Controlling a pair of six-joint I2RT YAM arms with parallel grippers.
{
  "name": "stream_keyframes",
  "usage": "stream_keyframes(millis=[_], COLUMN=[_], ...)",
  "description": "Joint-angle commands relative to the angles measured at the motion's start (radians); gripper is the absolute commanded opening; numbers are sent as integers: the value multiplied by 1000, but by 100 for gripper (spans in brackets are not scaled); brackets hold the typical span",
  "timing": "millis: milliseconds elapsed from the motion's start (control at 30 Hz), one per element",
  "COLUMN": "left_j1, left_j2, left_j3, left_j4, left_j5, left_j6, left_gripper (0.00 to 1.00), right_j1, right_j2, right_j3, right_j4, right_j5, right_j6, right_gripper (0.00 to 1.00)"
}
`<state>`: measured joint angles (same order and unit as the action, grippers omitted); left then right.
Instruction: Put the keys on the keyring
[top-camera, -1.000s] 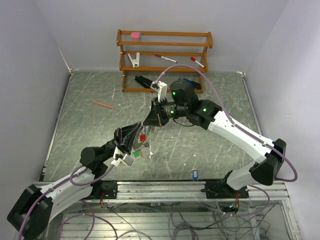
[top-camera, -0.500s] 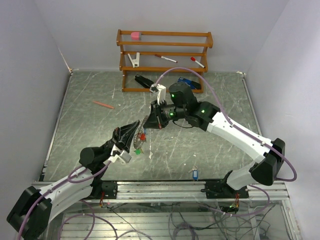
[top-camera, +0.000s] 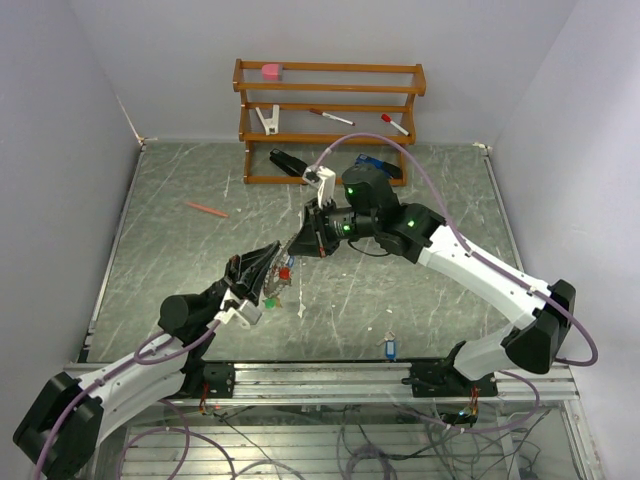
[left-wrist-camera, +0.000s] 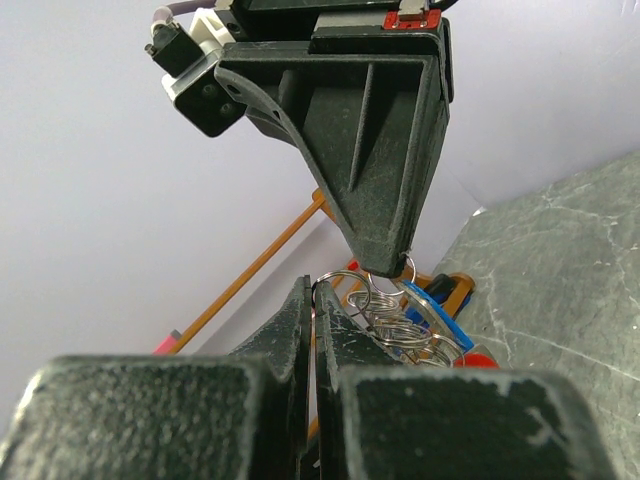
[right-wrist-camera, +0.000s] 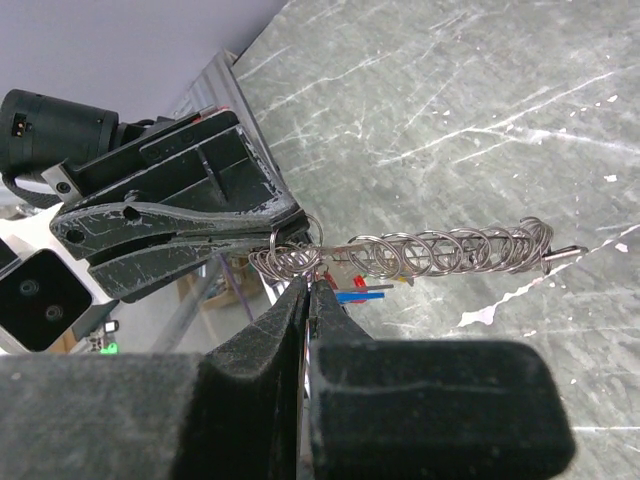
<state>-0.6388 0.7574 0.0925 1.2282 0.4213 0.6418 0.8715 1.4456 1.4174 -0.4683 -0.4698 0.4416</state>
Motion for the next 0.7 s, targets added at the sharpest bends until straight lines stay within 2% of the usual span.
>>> stream_keyframes(millis=[0,667], left_j1=[-9,-14], left_j2=[-22,-35], left_j3=[46,56], left_j4=[79,42], left_j5=[-21,2], left_j6=[-43,-75], left_gripper=[7,7], right_j1=[-7,-13], right_j2=[-37,-19], right_j3=[-4,6], right_j4=[24,66], right_j5=[20,8], right_j6=[4,11], right_gripper=[0,0])
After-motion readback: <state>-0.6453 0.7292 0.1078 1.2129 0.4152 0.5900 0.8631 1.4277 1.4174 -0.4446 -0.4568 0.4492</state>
